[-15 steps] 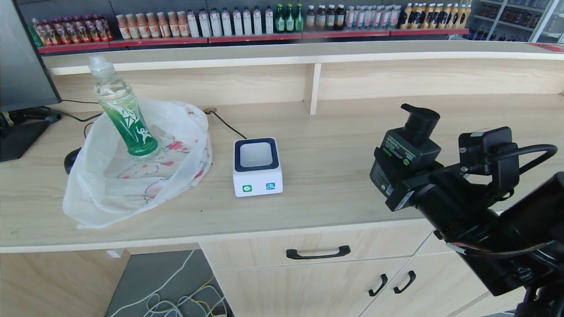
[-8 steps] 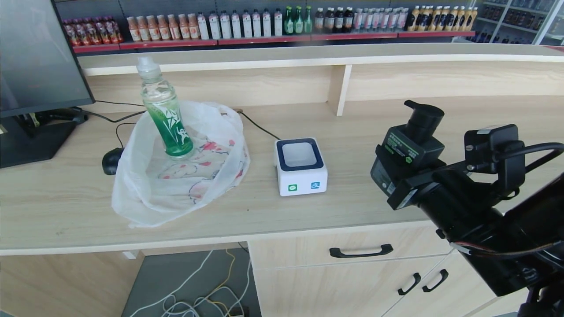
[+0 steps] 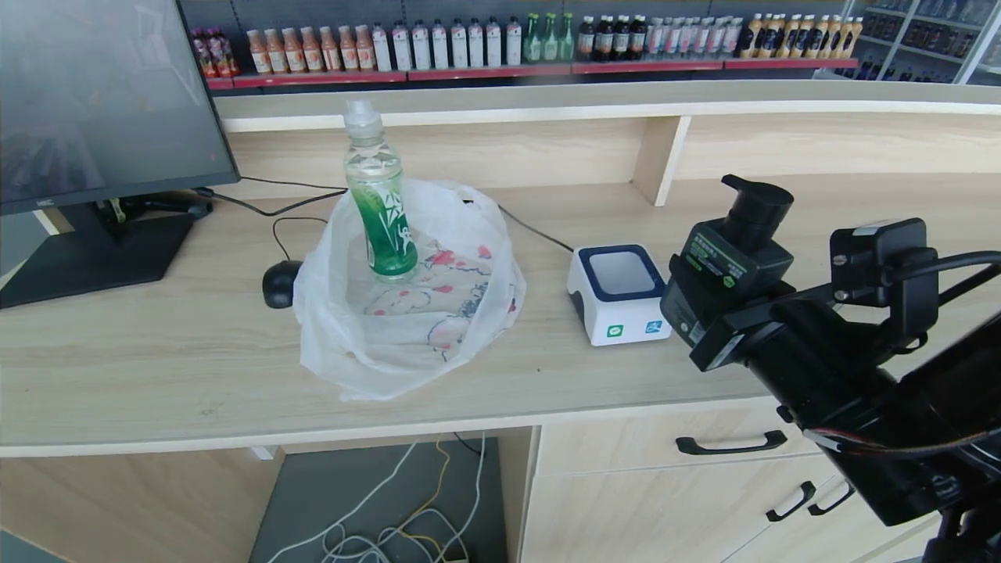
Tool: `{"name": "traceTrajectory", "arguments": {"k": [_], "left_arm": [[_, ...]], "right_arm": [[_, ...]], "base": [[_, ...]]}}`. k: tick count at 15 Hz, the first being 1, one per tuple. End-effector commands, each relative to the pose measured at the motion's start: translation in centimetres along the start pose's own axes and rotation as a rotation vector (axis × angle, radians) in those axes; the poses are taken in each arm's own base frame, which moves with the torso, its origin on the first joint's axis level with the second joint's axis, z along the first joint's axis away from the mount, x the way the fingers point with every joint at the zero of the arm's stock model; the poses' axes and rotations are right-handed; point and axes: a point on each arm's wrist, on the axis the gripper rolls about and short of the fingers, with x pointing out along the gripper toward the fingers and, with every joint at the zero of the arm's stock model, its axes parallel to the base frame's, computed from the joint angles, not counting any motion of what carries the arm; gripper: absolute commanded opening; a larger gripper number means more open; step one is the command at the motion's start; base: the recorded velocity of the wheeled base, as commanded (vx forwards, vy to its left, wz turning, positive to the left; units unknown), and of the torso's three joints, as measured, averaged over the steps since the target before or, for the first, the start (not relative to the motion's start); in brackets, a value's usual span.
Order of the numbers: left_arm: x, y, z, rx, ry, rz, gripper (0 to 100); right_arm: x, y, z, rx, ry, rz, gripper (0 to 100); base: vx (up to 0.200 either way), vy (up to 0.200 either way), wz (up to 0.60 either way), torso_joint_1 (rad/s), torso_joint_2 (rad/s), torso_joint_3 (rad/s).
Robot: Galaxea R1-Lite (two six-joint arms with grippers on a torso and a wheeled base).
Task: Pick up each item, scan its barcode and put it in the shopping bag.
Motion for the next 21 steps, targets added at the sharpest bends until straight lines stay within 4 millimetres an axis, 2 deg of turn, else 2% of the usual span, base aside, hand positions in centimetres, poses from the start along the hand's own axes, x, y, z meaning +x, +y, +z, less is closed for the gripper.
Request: {"name": "traceTrajectory", "arguments": {"k": [1,6,11,14,15,18,19,21], "left_arm": [[0.0,0.0,0.0,0.0,0.0,0.0,100],[0.0,0.0,0.0,0.0,0.0,0.0,100],[0.0,0.0,0.0,0.0,0.0,0.0,100],[0.0,0.0,0.0,0.0,0.0,0.0,100],[0.0,0.0,0.0,0.0,0.0,0.0,100],[0.0,0.0,0.0,0.0,0.0,0.0,100],[0.0,0.0,0.0,0.0,0.0,0.0,100],[0.0,0.0,0.0,0.0,0.0,0.0,100]], "right_arm": [[0.0,0.0,0.1,-0.001,-0.005,-0.001,0],[-0.1,-0.1,0.4,-0.054,-0.012,-0.004,0],[-0.4,-0.6,1.3,-0.272,-0.042,-0.023,0],[-0.7,-0.5,2.2,-0.343,-0.072,-0.017,0],[-0.6,0.3,2.2,-0.338,-0.087,0.026,0],[0.2,0.9,2.4,-0.372,-0.115,0.056,0],[0.1,0.9,2.1,-0.432,-0.141,0.134,0],[1.6,0.7,1.3,-0.531,-0.216,0.277,0]], "base": [[0.0,0.0,0.0,0.0,0.0,0.0],[0.0,0.0,0.0,0.0,0.0,0.0],[0.0,0.0,0.0,0.0,0.0,0.0],[0.0,0.0,0.0,0.0,0.0,0.0],[0.0,0.0,0.0,0.0,0.0,0.0],[0.0,0.0,0.0,0.0,0.0,0.0],[0.0,0.0,0.0,0.0,0.0,0.0],[0.0,0.0,0.0,0.0,0.0,0.0]]}}
